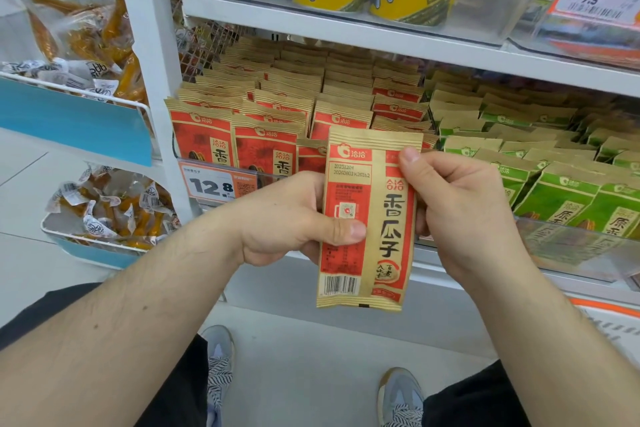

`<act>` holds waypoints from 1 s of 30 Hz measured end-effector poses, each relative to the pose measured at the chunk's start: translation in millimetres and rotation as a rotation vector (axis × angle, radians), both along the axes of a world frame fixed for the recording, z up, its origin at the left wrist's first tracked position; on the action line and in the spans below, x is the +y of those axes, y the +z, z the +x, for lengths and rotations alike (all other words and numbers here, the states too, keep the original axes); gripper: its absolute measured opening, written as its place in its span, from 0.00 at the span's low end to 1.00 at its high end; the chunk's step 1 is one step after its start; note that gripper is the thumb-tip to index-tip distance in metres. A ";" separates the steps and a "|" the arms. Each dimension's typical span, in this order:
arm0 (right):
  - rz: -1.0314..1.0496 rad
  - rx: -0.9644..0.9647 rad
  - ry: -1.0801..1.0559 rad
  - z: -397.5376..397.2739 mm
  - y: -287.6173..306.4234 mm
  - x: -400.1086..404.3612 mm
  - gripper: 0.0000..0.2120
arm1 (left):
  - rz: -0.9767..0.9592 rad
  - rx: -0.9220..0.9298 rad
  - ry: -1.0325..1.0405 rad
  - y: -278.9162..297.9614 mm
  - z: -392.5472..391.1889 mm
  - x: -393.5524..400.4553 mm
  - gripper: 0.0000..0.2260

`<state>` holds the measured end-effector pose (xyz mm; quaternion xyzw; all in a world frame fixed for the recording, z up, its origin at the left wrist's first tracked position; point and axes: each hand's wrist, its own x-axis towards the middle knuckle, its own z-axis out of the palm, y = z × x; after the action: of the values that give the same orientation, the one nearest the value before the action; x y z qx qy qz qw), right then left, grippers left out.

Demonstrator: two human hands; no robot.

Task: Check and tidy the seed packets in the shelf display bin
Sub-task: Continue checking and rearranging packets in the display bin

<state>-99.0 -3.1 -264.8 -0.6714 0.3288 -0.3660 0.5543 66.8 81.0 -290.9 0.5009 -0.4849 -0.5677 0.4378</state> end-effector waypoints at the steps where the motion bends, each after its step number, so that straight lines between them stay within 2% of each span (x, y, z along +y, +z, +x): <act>1: 0.016 0.008 0.024 -0.3 0.7 -0.9 0.13 | -0.012 0.017 0.033 0.0 0.8 -0.6 0.14; 5: 0.049 0.103 0.168 -2.3 -0.8 -5.8 0.15 | -0.062 0.146 0.196 2.3 6.1 -2.4 0.14; 10: 0.068 0.088 0.227 -4.3 -4.5 -12.8 0.15 | -0.076 0.190 0.228 4.6 5.3 -2.6 0.13; 15: 0.126 0.095 0.394 -9.0 -2.9 -16.7 0.08 | -0.084 0.268 0.281 6.3 9.1 -2.9 0.12; 22: 0.165 0.031 0.492 -11.0 -6.9 -21.8 0.26 | -0.038 0.316 0.279 7.0 11.2 -4.1 0.13; 24: 0.168 0.036 0.506 -11.4 -9.3 -23.5 0.28 | -0.026 0.342 0.276 7.4 13.1 -4.2 0.13; 27: 0.163 0.038 0.521 -12.5 -9.6 -23.8 0.26 | -0.030 0.324 0.278 7.5 15.2 -4.3 0.14; 30: 0.148 0.041 0.466 -10.4 -10.9 -23.1 0.15 | -0.072 0.298 0.291 7.8 14.0 -3.5 0.14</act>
<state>-109.4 -26.1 -275.6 -0.6939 0.2022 -0.1895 0.6646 80.8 77.5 -283.1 0.4599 -0.3573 -0.5488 0.5997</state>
